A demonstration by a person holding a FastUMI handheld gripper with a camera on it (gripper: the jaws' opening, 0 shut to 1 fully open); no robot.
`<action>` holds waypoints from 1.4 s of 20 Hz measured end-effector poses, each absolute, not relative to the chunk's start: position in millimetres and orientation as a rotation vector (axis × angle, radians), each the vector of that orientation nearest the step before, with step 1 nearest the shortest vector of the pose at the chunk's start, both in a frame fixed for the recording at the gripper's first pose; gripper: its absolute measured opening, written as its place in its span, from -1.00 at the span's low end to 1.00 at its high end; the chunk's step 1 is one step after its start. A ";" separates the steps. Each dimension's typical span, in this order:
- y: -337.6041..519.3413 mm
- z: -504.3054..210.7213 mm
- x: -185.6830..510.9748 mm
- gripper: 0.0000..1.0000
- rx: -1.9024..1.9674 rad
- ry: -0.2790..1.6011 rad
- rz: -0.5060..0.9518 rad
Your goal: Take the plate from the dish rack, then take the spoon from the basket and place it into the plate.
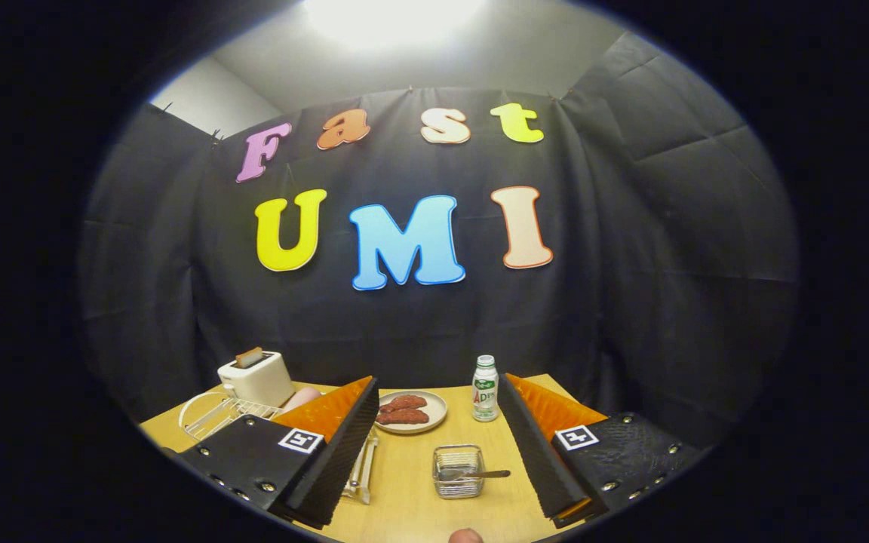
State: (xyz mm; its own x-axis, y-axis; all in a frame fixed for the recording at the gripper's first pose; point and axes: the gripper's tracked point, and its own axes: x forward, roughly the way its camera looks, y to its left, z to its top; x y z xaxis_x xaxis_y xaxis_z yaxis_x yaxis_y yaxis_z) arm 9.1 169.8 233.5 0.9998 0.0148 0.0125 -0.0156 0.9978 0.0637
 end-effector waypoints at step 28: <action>348.8 155.3 125.1 0.84 -0.084 0.327 0.014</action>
State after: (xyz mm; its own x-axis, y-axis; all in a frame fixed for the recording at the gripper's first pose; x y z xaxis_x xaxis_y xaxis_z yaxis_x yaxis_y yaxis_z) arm 125.1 348.8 155.3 0.9470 0.0001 -0.3212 -0.0273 0.9964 -0.0800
